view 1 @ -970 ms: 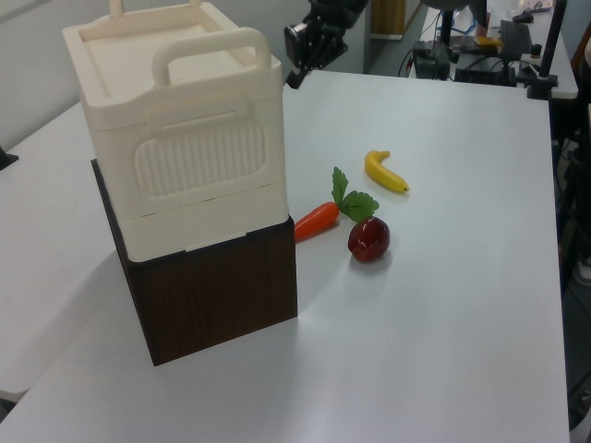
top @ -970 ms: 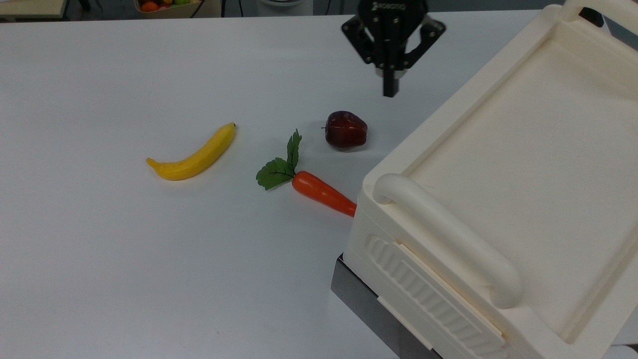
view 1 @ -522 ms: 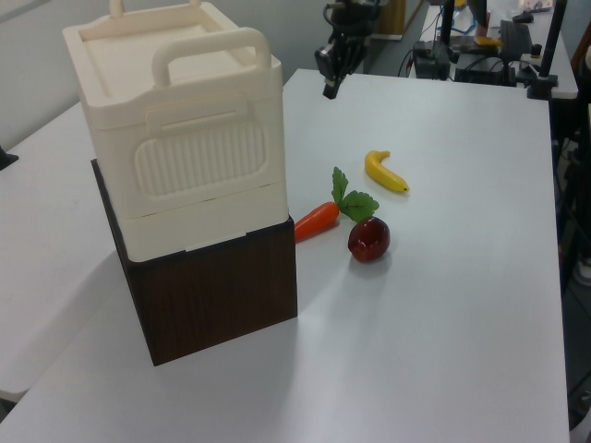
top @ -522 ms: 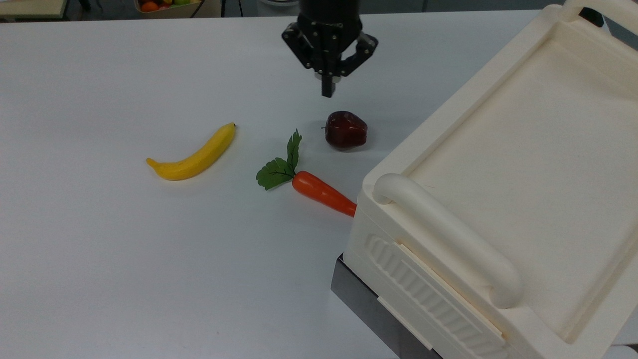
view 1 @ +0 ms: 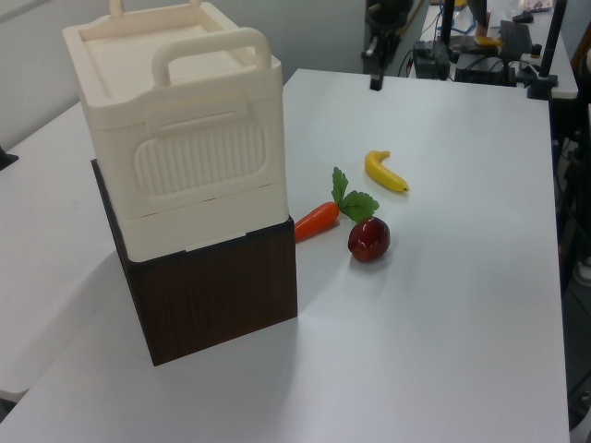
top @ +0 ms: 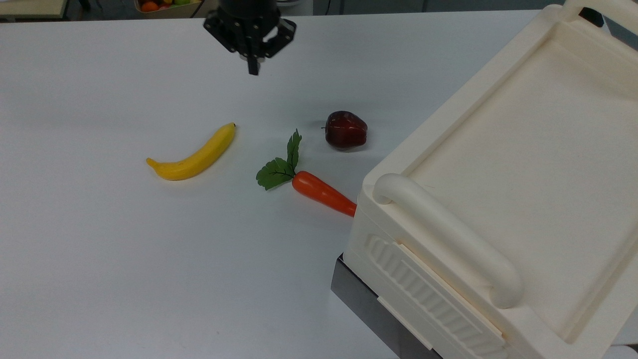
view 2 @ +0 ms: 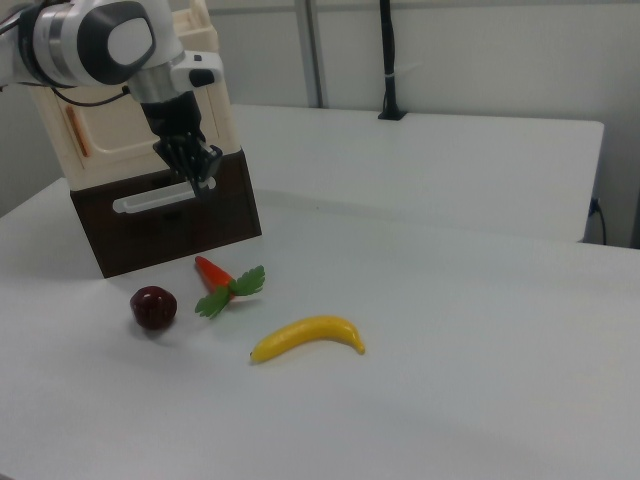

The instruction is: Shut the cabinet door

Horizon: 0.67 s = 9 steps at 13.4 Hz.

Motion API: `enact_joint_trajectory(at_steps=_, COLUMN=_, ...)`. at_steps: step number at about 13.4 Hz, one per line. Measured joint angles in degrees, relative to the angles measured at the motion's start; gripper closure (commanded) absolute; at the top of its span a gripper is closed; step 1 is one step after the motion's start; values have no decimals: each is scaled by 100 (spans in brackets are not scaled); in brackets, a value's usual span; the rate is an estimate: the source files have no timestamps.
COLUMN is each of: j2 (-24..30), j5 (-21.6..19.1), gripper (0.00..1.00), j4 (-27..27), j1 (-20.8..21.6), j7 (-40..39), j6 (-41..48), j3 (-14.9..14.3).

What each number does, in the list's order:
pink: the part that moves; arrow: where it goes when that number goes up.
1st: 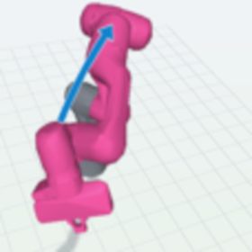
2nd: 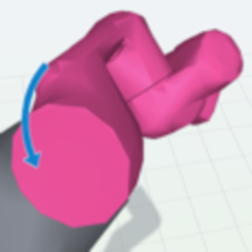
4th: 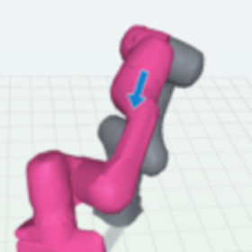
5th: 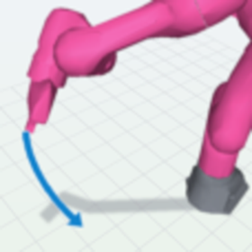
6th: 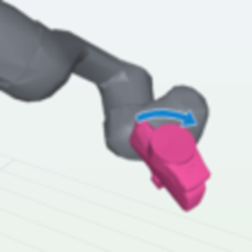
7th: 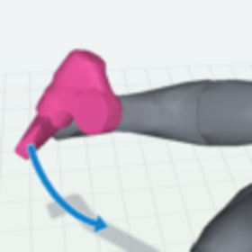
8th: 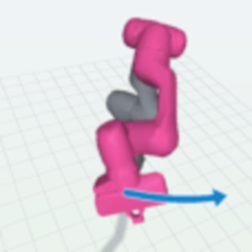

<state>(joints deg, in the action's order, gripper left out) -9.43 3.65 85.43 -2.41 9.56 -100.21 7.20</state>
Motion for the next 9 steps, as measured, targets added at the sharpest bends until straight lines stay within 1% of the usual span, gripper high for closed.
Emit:
enact_joint_trajectory(at_steps=2, j2=207, j5=-1, gripper=100, j4=108, j1=-235, j7=-406, j6=268, j3=-18)
enact_joint_trajectory(at_steps=3, j2=289, j5=-5, gripper=100, j4=137, j1=-278, j7=-523, j6=325, j3=-64)
enact_joint_trajectory(at_steps=4, j2=370, j5=-12, gripper=97, j4=186, j1=-281, j7=-628, j6=350, j3=-144)
enact_joint_trajectory(at_steps=5, j2=452, j5=-15, gripper=85, j4=257, j1=-281, j7=-687, j6=362, j3=-210)
enact_joint_trajectory(at_steps=6, j2=521, j5=-15, gripper=51, j4=331, j1=-278, j7=-691, j6=364, j3=-238)
enact_joint_trajectory(at_steps=7, j2=549, j5=-15, gripper=23, j4=370, j1=-274, j7=-691, j6=391, j3=-240)
enact_joint_trajectory(at_steps=8, j2=562, j5=-15, gripper=3, j4=391, j1=-269, j7=-691, j6=460, j3=-240)
enact_joint_trajectory(at_steps=9, j2=567, j5=-15, gripper=0, j4=397, j1=-269, j7=-691, j6=528, j3=-241)
